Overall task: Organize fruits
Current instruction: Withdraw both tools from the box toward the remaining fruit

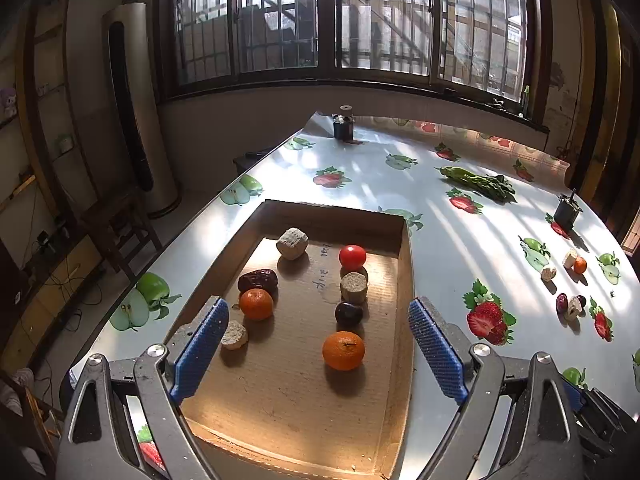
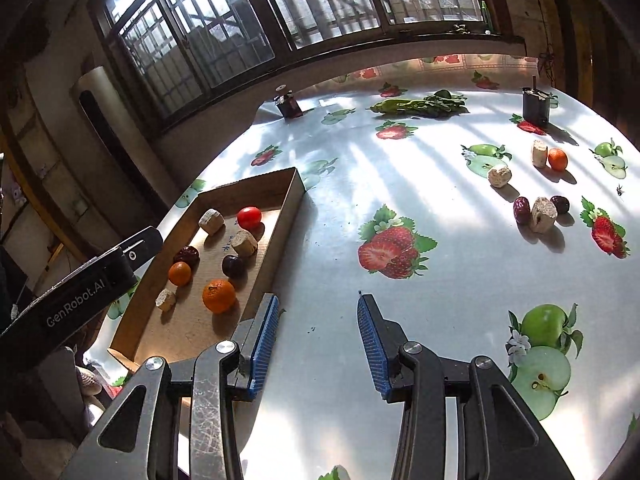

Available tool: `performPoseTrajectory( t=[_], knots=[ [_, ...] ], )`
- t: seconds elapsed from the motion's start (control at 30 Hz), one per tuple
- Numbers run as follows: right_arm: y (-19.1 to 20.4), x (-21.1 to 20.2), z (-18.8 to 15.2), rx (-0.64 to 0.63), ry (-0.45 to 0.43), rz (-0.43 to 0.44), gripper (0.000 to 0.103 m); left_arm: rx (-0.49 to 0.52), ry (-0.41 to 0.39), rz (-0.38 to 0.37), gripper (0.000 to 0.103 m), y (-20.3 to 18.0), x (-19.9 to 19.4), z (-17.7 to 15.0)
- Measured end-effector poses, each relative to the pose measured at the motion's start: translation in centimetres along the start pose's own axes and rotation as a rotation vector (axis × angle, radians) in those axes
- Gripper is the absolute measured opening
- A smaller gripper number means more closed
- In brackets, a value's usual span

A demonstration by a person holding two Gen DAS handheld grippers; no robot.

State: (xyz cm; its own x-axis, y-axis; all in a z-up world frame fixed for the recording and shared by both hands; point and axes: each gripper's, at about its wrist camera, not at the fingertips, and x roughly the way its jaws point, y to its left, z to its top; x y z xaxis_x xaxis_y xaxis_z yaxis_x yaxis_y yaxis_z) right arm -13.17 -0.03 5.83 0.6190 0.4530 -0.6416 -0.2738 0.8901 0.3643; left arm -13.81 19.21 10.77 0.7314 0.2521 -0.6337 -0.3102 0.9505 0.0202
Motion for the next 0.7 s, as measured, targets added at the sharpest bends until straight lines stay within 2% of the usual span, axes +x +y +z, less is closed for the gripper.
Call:
performPoseTrajectory(
  t=[0.7],
  knots=[
    [-2.0, -0.6, 0.0, 0.046, -0.016, -0.010, 0.045, 0.070, 0.007, -0.027, 0.091, -2.8, -0.2, -0.6]
  ],
)
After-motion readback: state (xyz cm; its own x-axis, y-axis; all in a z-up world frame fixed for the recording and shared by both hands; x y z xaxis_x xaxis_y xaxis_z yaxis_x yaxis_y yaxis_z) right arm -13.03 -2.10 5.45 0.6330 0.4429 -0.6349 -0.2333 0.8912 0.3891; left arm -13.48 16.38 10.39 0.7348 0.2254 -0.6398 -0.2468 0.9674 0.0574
